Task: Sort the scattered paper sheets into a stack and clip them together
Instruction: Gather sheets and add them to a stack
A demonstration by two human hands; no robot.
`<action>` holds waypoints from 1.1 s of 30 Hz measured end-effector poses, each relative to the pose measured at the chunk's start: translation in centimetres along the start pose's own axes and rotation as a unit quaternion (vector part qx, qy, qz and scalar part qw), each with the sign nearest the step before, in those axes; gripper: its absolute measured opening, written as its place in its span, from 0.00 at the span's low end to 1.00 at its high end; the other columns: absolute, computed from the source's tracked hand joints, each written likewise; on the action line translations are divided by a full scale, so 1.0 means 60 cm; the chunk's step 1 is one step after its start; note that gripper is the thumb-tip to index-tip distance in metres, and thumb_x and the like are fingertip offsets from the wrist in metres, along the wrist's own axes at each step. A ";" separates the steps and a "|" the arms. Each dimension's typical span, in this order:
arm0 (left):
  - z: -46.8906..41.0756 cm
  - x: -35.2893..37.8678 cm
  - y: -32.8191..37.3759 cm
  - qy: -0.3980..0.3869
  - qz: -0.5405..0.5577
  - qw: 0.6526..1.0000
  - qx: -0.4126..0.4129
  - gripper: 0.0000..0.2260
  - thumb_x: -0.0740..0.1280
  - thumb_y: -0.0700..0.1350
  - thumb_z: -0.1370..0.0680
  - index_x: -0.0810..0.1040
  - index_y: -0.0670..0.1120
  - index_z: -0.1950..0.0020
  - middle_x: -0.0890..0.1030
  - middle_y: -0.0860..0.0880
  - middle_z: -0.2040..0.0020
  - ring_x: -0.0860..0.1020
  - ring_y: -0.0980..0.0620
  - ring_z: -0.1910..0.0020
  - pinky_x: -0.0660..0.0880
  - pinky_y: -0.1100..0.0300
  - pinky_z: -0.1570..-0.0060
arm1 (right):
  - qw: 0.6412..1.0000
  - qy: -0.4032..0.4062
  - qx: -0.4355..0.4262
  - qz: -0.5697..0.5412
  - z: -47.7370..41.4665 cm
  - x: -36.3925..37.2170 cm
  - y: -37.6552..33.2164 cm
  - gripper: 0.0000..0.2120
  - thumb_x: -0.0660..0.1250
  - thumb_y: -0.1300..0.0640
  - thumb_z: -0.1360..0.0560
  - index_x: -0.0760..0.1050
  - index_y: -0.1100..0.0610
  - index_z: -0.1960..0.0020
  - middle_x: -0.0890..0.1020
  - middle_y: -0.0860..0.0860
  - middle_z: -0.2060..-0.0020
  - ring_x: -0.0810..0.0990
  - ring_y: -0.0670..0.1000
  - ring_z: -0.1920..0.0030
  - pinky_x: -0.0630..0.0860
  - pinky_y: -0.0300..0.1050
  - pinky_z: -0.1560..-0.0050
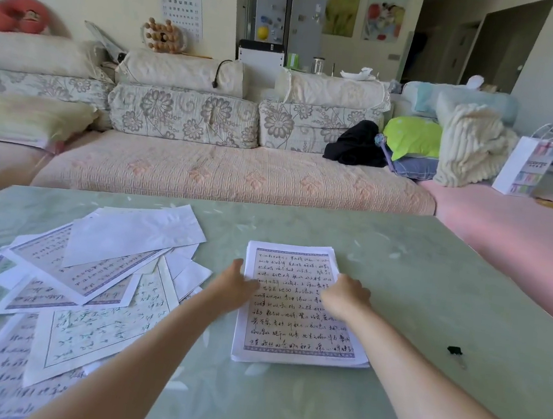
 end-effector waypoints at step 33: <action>-0.012 -0.372 -0.297 0.179 -0.356 0.911 0.108 0.28 0.63 0.65 0.28 0.70 0.52 0.33 0.78 0.54 0.41 0.76 0.49 0.44 0.72 0.57 0.51 | 0.819 -0.020 -0.508 0.266 0.054 0.357 -0.671 0.38 0.56 0.30 0.24 0.55 0.52 0.22 0.72 0.56 0.31 0.69 0.59 0.31 0.71 0.55 0.37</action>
Point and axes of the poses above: each hand's wrist, its own z-axis away from the middle knuckle, its own x-axis out of the palm, y = z × x, the point moved 8 cm from there along -z, towards the middle knuckle
